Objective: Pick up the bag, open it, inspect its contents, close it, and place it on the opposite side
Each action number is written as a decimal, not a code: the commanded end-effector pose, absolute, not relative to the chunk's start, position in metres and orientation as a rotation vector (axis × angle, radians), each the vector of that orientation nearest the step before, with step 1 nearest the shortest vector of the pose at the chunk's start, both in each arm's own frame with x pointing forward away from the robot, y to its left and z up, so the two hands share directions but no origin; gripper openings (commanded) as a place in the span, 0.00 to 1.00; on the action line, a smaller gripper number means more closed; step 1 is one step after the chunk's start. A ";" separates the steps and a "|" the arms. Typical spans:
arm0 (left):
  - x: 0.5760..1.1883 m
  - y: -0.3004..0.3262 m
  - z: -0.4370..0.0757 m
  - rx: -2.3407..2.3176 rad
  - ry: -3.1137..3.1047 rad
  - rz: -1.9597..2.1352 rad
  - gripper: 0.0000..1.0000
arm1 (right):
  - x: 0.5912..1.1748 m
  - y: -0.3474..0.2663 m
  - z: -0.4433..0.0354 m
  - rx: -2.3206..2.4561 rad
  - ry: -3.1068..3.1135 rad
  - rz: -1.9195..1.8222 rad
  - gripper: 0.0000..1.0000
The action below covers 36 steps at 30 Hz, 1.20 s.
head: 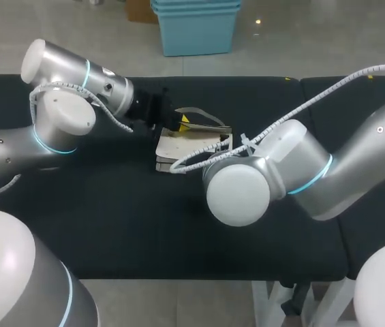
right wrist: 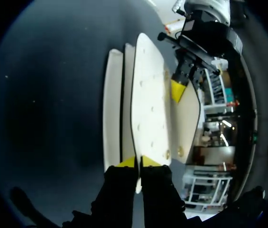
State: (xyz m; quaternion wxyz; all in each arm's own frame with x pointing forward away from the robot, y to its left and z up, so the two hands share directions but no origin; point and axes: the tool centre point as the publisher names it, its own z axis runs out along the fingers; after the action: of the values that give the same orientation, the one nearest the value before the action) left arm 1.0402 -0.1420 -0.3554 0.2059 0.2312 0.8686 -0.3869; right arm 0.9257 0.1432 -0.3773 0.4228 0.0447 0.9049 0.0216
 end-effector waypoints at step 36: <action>1.039 -0.127 -0.244 0.536 2.380 -1.193 0.00 | 0.881 0.157 -0.268 0.114 2.046 0.108 0.00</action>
State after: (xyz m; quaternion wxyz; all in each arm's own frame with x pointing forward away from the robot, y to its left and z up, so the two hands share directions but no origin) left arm 1.0442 -0.1333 -0.2553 0.2127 0.1928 0.8550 -0.4319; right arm 0.8858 0.1620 -0.2697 0.4874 0.0512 0.8709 0.0382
